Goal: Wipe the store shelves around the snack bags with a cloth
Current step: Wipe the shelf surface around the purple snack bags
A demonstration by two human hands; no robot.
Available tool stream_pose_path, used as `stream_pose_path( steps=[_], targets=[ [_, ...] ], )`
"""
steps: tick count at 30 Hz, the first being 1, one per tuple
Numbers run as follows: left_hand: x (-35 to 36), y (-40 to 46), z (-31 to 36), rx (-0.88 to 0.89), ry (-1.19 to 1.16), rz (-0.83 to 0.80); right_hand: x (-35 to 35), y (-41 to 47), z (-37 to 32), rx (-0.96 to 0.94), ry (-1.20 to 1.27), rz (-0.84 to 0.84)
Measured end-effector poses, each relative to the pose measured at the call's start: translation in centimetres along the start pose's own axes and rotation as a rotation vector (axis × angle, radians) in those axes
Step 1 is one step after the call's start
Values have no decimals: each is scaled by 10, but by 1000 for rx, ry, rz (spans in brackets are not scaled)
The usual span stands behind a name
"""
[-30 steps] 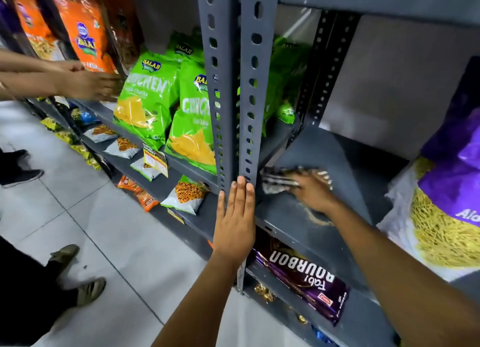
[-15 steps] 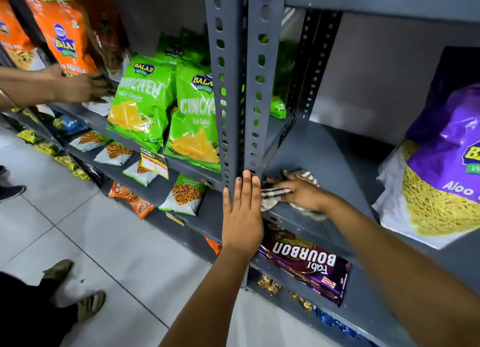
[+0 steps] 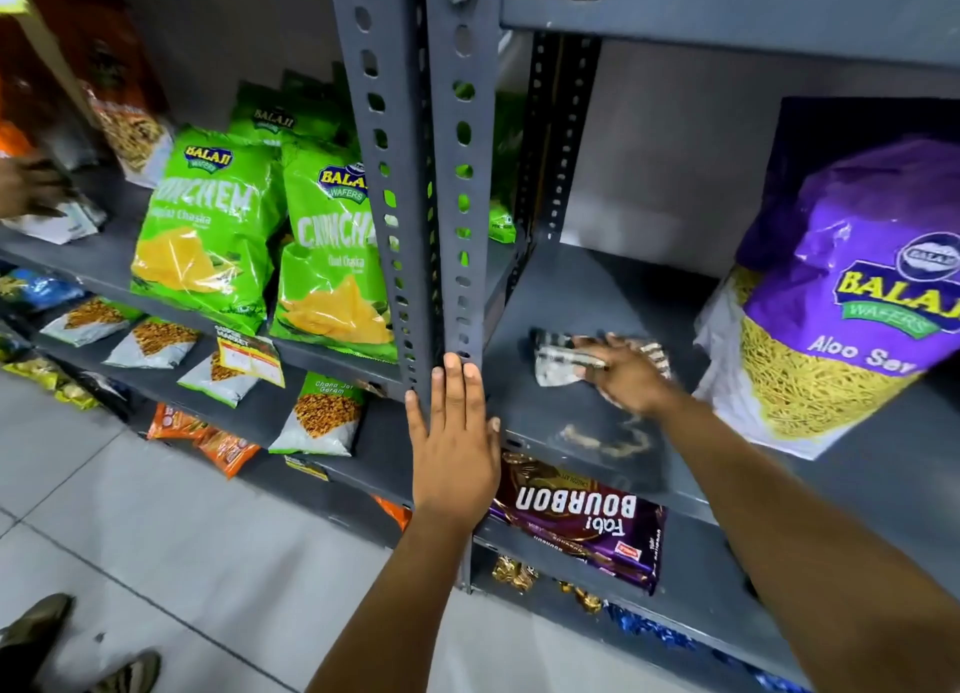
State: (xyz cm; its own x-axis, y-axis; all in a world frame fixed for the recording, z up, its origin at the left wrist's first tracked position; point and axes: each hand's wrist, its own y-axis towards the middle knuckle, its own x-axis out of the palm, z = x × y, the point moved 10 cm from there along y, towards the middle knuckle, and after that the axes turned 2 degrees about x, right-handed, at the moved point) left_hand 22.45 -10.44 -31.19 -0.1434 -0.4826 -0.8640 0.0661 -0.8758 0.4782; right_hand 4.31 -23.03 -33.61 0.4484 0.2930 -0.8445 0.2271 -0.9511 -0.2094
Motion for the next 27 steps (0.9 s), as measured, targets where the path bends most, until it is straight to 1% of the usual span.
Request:
stream_pose_path(
  steps=[2, 4, 6, 7, 8, 9, 11, 13, 15, 18, 19, 20, 21, 24, 25, 27],
  targets=[
    [1, 1, 0, -3, 10, 5, 12, -22, -9, -60, 36, -74],
    [1, 0, 4, -2, 2, 15, 18, -49, -13, -82, 114, -191],
    [-2, -1, 5, -10, -7, 22, 14, -68, -12, -59, 160, -343],
    [-4, -1, 7, -6, -14, 18, 6, -68, -12, -36, 162, -374],
    [-3, -1, 4, -9, -10, 7, -1, -58, -14, -10, 193, -349],
    [-4, -1, 2, -15, -5, -8, -11, -45, -17, 22, 246, -267],
    [-7, 0, 1, -34, 2, -26, -18, -30, -23, 16, 295, -116],
    [-10, -2, 3, -63, -16, -31, 4, -20, -20, -25, 240, -97],
    [-12, -9, 16, -9, -46, -49, 27, -22, -8, -57, 166, -145],
    [-4, -23, 58, 267, -141, -181, 34, -52, 1, -92, 130, -199],
    [-3, -20, 67, 300, -201, -223, 33, -64, 3, -95, 129, -213],
    [0, -10, 71, 281, -272, -271, 32, -75, 4, -97, 117, -221],
    [9, 1, 72, 222, -333, -353, 31, -86, 4, -98, 107, -232],
    [48, 30, 60, -36, -434, -604, 29, -110, 4, -143, 88, -320],
    [59, 33, 55, -92, -425, -667, 27, -115, 5, -129, 79, -363],
    [74, 32, 56, -74, -296, -763, 16, -115, 7, -88, 135, -394]
  ],
)
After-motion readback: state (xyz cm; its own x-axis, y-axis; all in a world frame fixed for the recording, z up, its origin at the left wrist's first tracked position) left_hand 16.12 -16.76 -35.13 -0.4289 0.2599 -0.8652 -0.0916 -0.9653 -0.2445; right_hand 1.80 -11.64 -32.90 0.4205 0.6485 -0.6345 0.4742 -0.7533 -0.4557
